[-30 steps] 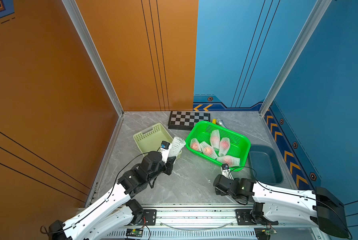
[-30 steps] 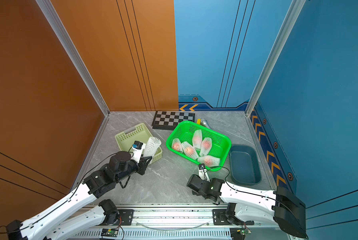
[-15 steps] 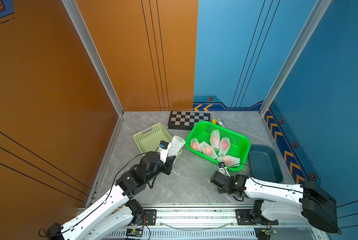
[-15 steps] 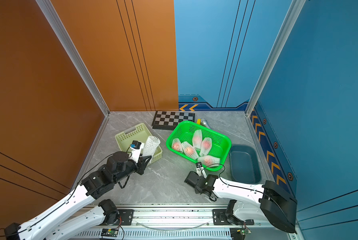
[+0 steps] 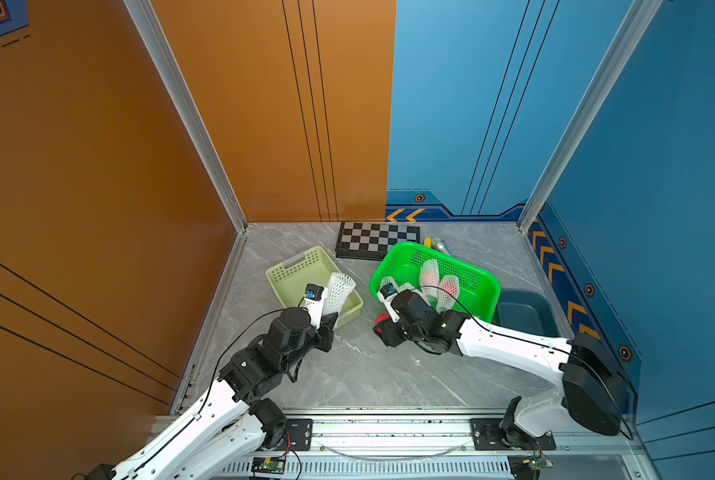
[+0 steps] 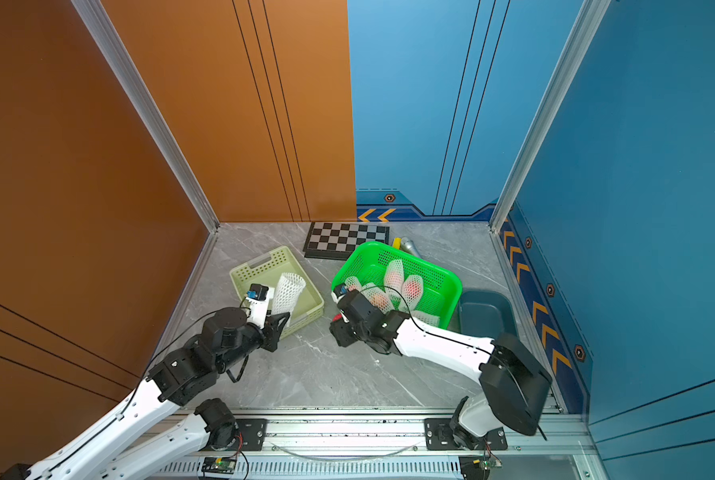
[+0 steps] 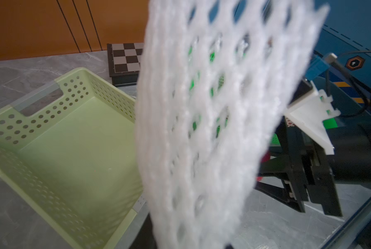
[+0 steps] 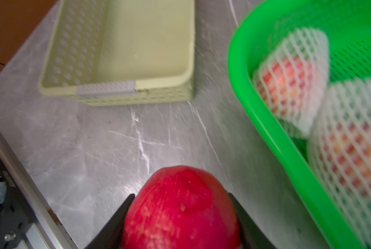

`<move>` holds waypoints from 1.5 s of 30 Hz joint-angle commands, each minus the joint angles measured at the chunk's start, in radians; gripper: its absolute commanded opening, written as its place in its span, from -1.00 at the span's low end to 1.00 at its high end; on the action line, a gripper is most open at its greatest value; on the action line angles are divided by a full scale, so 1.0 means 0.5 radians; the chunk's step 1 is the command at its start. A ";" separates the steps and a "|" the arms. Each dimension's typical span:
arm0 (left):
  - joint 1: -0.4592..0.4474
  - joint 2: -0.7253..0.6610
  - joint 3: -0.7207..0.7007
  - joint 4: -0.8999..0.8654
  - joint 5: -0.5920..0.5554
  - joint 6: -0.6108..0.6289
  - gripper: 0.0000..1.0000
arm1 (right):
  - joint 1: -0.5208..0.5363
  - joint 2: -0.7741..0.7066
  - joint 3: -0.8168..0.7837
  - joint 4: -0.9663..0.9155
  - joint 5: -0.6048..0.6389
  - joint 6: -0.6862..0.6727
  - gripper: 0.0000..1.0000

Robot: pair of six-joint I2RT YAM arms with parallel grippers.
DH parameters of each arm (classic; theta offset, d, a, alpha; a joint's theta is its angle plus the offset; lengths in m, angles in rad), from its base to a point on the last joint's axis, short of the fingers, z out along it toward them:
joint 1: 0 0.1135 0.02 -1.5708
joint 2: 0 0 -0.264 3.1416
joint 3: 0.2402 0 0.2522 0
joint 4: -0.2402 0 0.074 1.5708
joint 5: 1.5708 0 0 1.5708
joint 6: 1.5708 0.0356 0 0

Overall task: Remove foam nets from apples
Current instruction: Pick up the apple from the center of the board, then place the apple in the basket.

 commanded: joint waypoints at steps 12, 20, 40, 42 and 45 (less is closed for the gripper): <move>0.196 -0.144 0.066 -0.390 -0.404 -0.201 -0.45 | 0.025 1.073 1.152 -0.216 -0.157 -0.203 0.19; 0.230 -0.127 0.059 -0.348 -0.369 -0.186 -0.44 | 0.003 1.315 1.422 -0.322 -0.032 -0.171 0.16; 0.420 -0.084 0.063 -0.280 -0.216 -0.173 -0.45 | -0.142 1.613 2.029 -0.484 -0.200 -0.106 0.14; 0.439 -0.079 0.059 -0.274 -0.194 -0.173 -0.45 | -0.144 1.623 2.058 -0.482 -0.223 -0.116 0.14; 0.450 -0.076 0.051 -0.270 -0.178 -0.179 -0.45 | -0.134 1.604 2.090 -0.450 -0.243 -0.150 0.14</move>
